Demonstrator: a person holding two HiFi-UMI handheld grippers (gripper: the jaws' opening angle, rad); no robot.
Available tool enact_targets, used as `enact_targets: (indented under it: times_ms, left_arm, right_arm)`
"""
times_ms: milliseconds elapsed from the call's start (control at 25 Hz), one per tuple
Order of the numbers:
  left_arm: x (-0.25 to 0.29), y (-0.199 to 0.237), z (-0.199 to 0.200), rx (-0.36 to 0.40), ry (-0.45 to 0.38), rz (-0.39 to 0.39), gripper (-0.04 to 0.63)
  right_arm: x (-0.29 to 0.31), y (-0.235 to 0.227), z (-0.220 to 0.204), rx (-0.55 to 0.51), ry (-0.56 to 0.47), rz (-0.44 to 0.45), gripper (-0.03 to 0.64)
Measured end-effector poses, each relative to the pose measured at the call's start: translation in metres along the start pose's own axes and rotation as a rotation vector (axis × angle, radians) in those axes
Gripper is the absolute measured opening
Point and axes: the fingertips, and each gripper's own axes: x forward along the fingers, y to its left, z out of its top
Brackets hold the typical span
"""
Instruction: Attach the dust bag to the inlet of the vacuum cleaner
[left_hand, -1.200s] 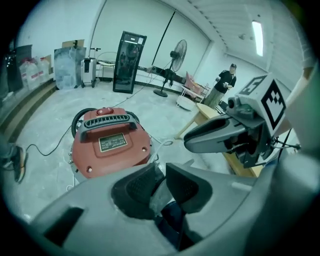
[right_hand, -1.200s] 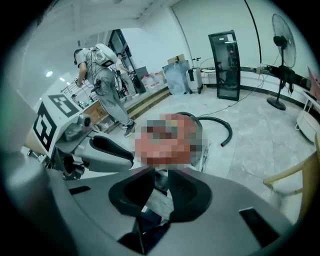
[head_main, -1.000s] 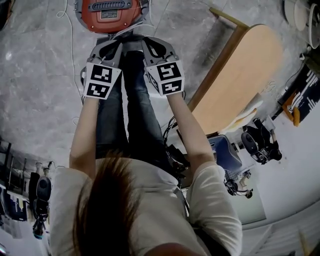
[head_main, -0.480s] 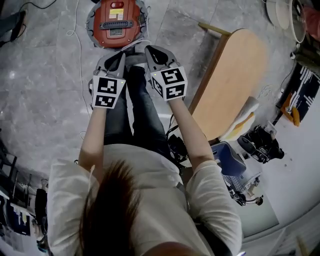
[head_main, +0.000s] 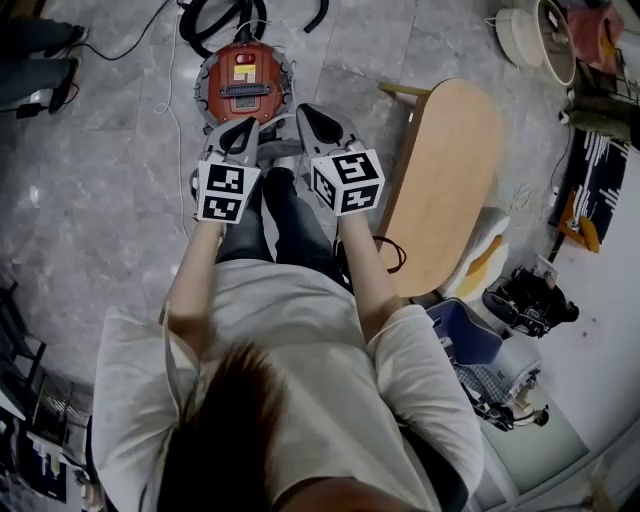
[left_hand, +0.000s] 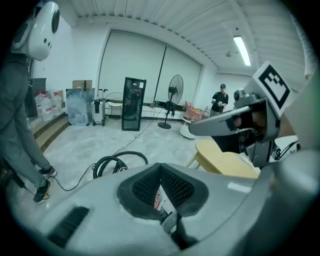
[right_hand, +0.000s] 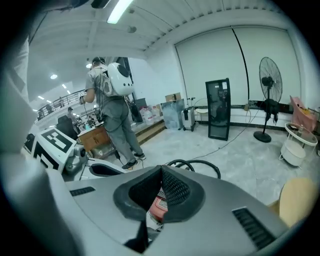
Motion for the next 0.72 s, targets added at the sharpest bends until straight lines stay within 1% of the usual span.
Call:
enact_targets:
  times_ms: [80, 200, 320, 400, 480, 600, 720]
  left_arm:
    - [-0.010, -0.003, 0.018, -0.008, -0.024, -0.012, 0.017]
    - [-0.027, -0.010, 0.045, 0.005, -0.071, -0.026, 0.018]
    - [-0.047, -0.017, 0.070, -0.004, -0.125, -0.030, 0.017]
    - [-0.061, -0.019, 0.088, -0.013, -0.157, -0.017, 0.017]
    - [-0.072, -0.024, 0.100, -0.009, -0.169, -0.007, 0.017]
    - [-0.092, -0.034, 0.114, -0.015, -0.205, 0.010, 0.017]
    - [-0.113, -0.043, 0.124, -0.003, -0.234, 0.038, 0.017]
  right_arm:
    - [-0.014, 0.008, 0.024, -0.021, -0.036, -0.007, 0.002]
    - [-0.039, 0.018, 0.054, -0.035, -0.087, -0.020, 0.002]
    - [-0.065, 0.026, 0.074, -0.036, -0.118, -0.037, 0.002]
    - [-0.083, 0.029, 0.086, -0.033, -0.145, -0.042, 0.002]
    - [-0.102, 0.031, 0.094, -0.024, -0.171, -0.040, 0.002]
    - [-0.130, 0.037, 0.095, -0.008, -0.193, -0.020, 0.002]
    - [-0.156, 0.041, 0.091, -0.017, -0.183, -0.012, 0.002]
